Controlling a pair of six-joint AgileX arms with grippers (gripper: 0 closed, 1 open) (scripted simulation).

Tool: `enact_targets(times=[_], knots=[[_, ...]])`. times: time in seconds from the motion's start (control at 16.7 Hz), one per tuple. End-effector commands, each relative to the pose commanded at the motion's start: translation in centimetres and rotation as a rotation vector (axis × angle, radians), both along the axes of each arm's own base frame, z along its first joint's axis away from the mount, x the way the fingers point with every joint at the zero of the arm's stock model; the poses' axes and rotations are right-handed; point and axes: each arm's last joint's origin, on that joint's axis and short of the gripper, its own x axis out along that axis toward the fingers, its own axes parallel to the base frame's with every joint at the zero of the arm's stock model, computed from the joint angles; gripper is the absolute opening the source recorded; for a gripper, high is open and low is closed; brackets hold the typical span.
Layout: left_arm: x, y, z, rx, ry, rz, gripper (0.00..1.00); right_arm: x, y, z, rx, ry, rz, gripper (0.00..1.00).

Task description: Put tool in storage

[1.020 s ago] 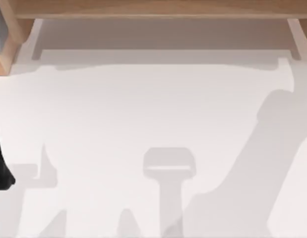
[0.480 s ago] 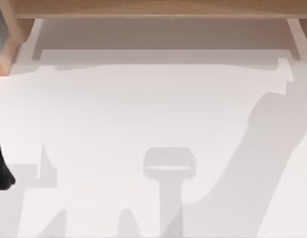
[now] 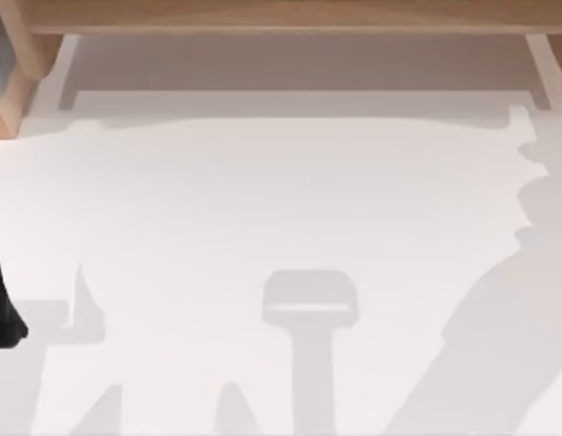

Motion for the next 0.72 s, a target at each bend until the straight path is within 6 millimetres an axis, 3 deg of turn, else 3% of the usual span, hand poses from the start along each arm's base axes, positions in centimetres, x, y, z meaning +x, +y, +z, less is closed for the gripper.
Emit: enact_targets(times=[0.18,0.42,0.54,0.72], knots=[[0.0,0.0,0.0,0.0,0.0,0.0,1.0,-3.7,-3.7,-0.4,-0.231,-0.195,0.048,1.0],[0.0,0.0,0.0,0.0,0.0,0.0,1.0,-9.9,-7.0,-2.8,-0.648,-0.357,0.108,1.0],[0.0,0.0,0.0,0.0,0.0,0.0,1.0,-13.1,-7.1,-4.9,-0.853,-0.385,0.15,1.0],[0.0,0.0,0.0,0.0,0.0,0.0,1.0,-16.5,-5.3,-8.7,-1.09,-0.397,0.247,1.0]])
